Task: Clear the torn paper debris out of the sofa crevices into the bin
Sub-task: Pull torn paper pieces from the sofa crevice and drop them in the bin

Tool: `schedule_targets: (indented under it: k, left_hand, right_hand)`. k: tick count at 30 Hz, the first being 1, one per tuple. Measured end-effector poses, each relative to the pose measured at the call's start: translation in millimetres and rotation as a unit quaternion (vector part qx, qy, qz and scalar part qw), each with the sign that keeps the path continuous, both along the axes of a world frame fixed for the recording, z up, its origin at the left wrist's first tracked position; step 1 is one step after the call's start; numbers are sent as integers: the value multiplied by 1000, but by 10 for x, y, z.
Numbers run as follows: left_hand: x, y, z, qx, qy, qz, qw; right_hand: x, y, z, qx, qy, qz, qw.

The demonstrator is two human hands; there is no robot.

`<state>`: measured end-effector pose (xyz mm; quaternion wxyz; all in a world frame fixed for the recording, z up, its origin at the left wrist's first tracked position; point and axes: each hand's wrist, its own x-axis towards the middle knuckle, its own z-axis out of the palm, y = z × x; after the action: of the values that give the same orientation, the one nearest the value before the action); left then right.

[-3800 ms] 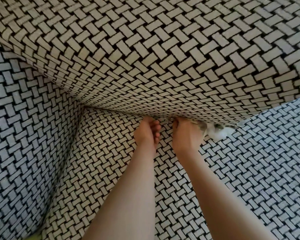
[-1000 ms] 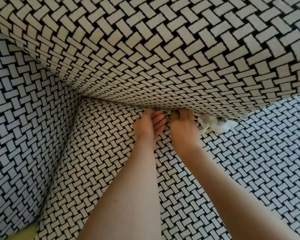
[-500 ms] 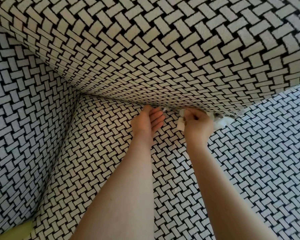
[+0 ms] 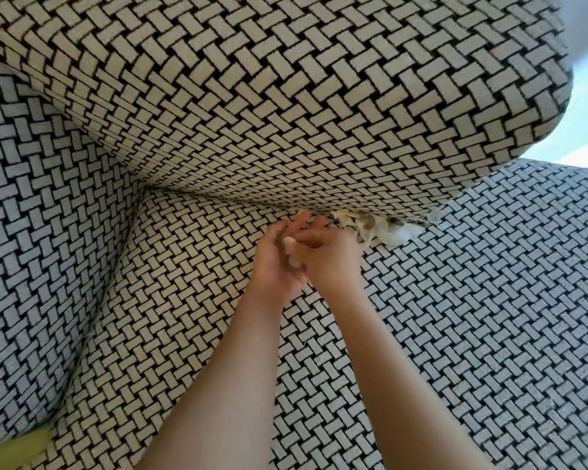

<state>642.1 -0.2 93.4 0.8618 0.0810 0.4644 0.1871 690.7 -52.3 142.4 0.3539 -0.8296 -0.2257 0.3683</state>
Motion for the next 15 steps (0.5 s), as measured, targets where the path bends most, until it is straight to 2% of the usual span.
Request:
schedule_targets:
  k: [4, 9, 11, 13, 15]
  left_hand:
    - [40, 49, -96, -10, 14, -2, 1000]
    - [158, 47, -40, -10, 99, -6, 995]
    - [197, 41, 0, -20, 115, 3, 993]
    - [228, 31, 43, -30, 128, 1, 991]
    - [248, 24, 58, -23, 158, -9, 987]
  right_hand:
    - [-1, 30, 23, -5, -37, -9, 999]
    - [59, -51, 8, 54, 9, -66, 996]
    - [118, -129, -30, 87, -9, -157, 984]
    - [210, -202, -97, 120, -22, -276, 953]
    - [330, -242, -161, 112, -33, -335, 935]
